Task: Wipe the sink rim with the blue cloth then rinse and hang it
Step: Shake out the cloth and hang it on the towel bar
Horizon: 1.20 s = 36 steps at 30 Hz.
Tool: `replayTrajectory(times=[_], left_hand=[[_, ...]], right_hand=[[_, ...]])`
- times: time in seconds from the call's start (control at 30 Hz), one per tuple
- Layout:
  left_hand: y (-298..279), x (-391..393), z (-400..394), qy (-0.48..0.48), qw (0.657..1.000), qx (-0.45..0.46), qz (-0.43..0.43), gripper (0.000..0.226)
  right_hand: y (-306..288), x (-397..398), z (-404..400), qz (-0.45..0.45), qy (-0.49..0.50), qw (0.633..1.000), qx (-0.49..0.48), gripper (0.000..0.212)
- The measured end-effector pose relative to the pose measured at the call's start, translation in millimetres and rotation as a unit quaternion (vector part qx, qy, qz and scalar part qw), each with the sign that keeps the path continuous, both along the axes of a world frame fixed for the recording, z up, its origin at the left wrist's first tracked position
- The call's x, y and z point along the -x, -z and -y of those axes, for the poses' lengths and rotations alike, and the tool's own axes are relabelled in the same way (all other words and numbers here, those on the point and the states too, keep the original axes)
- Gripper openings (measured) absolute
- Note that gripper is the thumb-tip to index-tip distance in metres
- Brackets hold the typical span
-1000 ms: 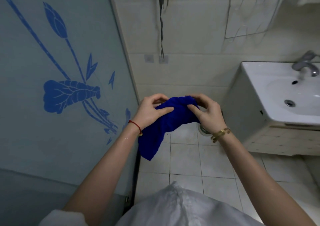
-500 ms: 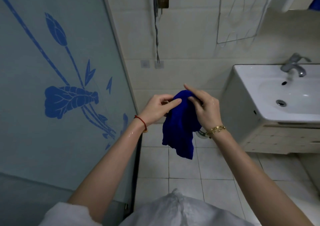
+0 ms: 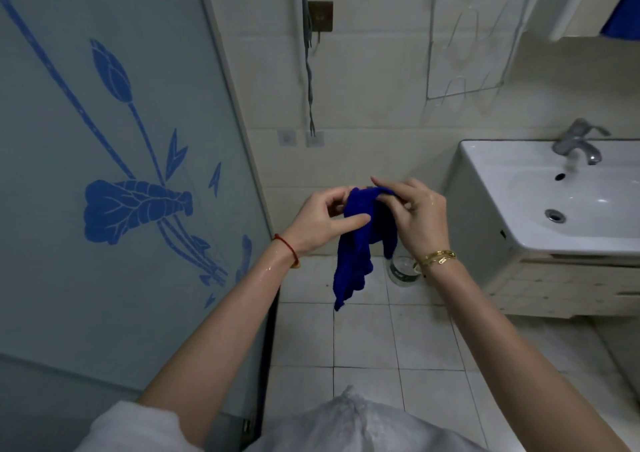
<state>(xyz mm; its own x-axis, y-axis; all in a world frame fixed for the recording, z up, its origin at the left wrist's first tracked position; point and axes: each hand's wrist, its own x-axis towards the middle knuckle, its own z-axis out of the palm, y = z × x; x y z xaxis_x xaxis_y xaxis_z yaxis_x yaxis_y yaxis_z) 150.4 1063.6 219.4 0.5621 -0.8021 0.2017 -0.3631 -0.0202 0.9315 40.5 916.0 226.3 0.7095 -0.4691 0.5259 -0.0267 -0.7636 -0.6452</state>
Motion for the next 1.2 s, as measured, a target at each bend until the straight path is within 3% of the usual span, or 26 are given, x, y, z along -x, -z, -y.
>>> replayTrajectory(times=[0.17, 0.3, 0.37, 0.57, 0.7, 0.87, 0.97, 1.2], left_hand=[[-1, 3, 1, -0.018, 0.999, -0.01, -0.027, 0.019], [3, -4, -6, -0.028, 0.996, -0.077, 0.039, 0.031], [6, -9, -16, -0.023, 0.994, -0.104, 0.026, 0.03], [1, -26, -30, -0.029, 0.994, -0.085, 0.069, 0.024], [-8, -32, -32, -0.084, 0.991, -0.102, 0.023, 0.038], [-22, -44, -43, -0.125, 0.984, -0.111, 0.058, 0.018], [-27, -49, -45, -0.097, 0.989, -0.107, 0.018, 0.019], [-22, -50, -53, -0.104, 0.989, 0.002, -0.109, 0.027]], right_hand=[[-3, 0, 7, -0.002, -0.018, 1.0, -0.019, 0.017], [-7, 4, 14, 0.003, -0.017, 0.996, -0.092, 0.013], [-10, 8, 23, -0.002, -0.007, 0.992, -0.125, 0.013], [-17, 19, 47, -0.059, -0.035, 0.98, -0.188, 0.018], [-18, 23, 63, -0.063, -0.039, 0.974, -0.214, 0.017], [-17, 29, 80, -0.105, -0.061, 0.973, -0.195, 0.022], [-15, 27, 85, -0.104, -0.057, 0.975, -0.189, 0.027], [-17, 30, 90, -0.119, -0.083, 0.951, -0.273, 0.009]])
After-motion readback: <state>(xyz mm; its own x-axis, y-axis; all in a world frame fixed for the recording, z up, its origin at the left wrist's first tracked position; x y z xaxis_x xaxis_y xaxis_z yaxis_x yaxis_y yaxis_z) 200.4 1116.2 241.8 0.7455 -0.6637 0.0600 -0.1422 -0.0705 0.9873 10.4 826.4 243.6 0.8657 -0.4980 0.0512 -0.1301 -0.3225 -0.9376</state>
